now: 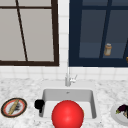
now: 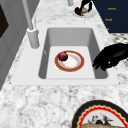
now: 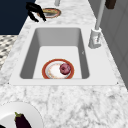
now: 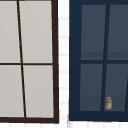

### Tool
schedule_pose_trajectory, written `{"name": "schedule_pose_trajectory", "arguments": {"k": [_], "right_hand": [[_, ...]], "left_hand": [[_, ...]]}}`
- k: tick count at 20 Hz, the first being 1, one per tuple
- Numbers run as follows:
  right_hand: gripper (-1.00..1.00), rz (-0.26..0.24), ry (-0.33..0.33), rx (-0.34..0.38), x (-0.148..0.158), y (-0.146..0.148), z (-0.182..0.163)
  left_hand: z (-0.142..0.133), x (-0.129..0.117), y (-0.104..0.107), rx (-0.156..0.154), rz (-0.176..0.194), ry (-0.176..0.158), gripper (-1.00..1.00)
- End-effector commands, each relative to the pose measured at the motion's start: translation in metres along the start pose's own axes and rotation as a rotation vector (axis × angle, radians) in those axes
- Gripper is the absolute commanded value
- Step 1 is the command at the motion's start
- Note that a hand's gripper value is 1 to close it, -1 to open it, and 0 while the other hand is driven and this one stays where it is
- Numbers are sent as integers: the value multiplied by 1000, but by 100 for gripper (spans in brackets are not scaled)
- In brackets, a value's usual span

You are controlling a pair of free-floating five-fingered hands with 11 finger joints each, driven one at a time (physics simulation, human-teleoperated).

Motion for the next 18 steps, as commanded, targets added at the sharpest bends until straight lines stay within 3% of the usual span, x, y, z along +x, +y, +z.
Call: {"name": "schedule_pose_trajectory", "arguments": {"k": [1,2,6,8,18], "right_hand": [[100,-3,-10,-17,-5,17,-2],[100,-25,-7,-73,-8,19,1],[100,-78,19,-158,-7,12,5],[100,-97,35,-149,-3,0,13],[100,-45,2,-116,24,-41,72]], "left_hand": [[0,0,0,0,0,0,0],[0,0,0,0,0,0,0],[0,0,0,0,0,0,0],[0,0,0,0,0,0,0],[0,0,0,0,0,0,0]]}}
